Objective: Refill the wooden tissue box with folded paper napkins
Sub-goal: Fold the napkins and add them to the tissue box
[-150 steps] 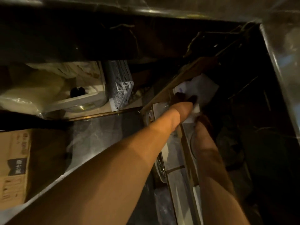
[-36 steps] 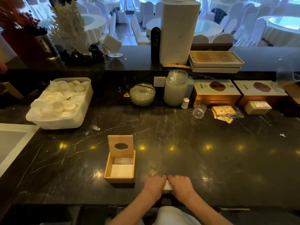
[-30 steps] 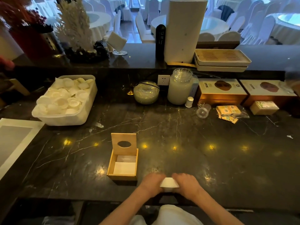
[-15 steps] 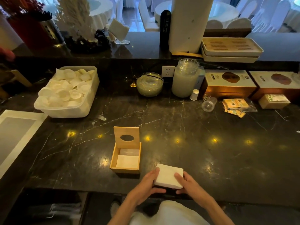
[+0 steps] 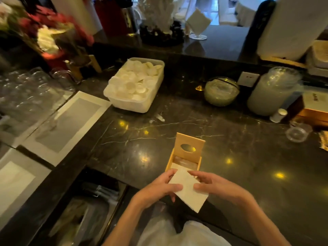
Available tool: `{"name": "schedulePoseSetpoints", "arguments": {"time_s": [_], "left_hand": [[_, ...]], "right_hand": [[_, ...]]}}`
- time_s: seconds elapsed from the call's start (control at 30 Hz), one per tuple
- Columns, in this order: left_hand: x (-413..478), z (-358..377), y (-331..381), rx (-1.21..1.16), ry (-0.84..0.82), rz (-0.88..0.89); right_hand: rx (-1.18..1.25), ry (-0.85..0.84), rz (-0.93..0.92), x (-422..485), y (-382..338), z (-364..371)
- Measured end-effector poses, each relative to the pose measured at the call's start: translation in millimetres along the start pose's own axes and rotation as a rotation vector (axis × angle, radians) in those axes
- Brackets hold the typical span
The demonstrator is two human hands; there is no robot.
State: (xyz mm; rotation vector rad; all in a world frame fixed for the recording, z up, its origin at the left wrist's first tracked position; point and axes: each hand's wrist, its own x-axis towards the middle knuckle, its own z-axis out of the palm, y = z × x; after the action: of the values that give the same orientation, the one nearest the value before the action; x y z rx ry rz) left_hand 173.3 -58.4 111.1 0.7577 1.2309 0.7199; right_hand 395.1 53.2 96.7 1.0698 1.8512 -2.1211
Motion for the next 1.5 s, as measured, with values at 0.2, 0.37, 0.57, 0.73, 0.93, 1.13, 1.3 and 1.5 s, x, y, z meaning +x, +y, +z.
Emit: {"name": "schedulePoseSetpoints", "arguments": {"time_s": [0.2,0.37,0.57,0.73,0.93,1.13,1.3,1.5], "left_hand": [[6.2,-39.1,28.5,0.126,-0.01,0.05],[24.8,-49.2,35.8,0.12,-0.026,0.04],[50.3,-82.7,11.0,0.309,0.241,-0.012],[63.1,-90.1,-10.8,0.313,-0.04,-0.143],[73.2,-97.3,-14.1,0.278,-0.094,-0.201],[79.3,-95.5,-16.7,0.309,-0.107,-0.221],[79.1,-93.3,-13.9,0.34,-0.127,-0.2],[79.5,-93.2,-13.1,0.349,-0.146,-0.218]], "right_hand": [[-0.264,-0.064,0.02,27.4,-61.0,-13.4],[-0.439,-0.008,0.109,48.1,-78.6,-23.3],[-0.679,0.063,0.258,77.5,-88.9,-24.6],[-0.858,0.001,0.336,95.9,-101.5,-17.7],[-0.924,-0.005,0.418,103.5,-103.6,-16.3],[-0.964,-0.017,0.459,115.9,-87.9,-1.0],[-0.93,-0.022,0.511,124.3,-80.2,3.7],[-0.919,0.017,0.6,139.3,-69.0,15.7]]}}
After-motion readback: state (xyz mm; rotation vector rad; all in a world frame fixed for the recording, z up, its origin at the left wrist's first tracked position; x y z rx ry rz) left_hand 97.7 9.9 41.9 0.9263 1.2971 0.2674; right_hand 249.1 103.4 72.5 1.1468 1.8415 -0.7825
